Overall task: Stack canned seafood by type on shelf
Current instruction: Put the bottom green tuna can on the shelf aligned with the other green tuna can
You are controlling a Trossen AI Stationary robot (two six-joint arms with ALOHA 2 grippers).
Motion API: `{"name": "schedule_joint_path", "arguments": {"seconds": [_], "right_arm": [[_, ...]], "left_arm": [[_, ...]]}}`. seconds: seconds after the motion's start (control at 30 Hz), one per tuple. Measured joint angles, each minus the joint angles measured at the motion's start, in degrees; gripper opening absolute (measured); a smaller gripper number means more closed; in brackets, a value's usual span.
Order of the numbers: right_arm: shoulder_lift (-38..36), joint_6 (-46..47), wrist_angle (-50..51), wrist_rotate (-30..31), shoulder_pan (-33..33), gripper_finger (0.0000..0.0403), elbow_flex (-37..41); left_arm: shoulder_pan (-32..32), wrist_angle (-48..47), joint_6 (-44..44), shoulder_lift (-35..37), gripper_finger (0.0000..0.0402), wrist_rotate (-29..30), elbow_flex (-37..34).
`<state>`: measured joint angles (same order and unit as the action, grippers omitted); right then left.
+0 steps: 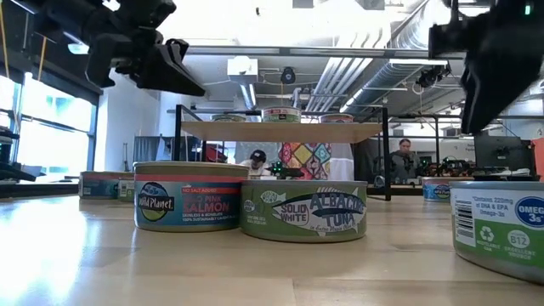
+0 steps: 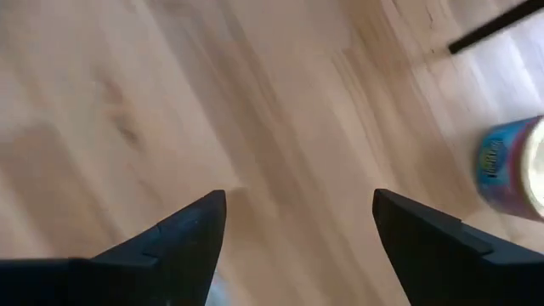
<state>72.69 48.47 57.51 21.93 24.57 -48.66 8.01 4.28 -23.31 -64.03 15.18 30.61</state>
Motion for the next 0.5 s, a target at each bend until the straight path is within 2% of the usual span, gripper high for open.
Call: {"name": "schedule_joint_path", "arguments": {"seconds": [0.2, 0.27, 0.33, 0.4, 0.5], "right_arm": [[0.02, -2.98, -2.66, 0.72, -4.07, 0.0291, 6.09], [0.02, -6.83, -6.26, -3.76, -5.21, 0.0291, 6.26], [0.04, -9.46, -11.5, -11.29, -5.29, 0.0291, 5.17], [0.04, -8.03, -16.28, -16.65, -4.52, 0.0291, 3.03], [1.25, -3.32, -19.69, -21.27, -2.21, 0.0291, 0.07]], "left_arm": [[-0.13, 2.84, 0.65, 0.0, 0.0, 0.08, 0.02], [0.0, 2.92, 0.7, 0.0, 0.0, 0.07, 0.04], [0.04, 2.94, 0.72, -0.02, 0.0, 0.07, 0.04], [0.04, 3.04, 1.43, -0.02, 0.0, 0.07, 0.04], [0.04, 3.12, 4.16, -0.02, 0.0, 0.04, 0.04]]}}
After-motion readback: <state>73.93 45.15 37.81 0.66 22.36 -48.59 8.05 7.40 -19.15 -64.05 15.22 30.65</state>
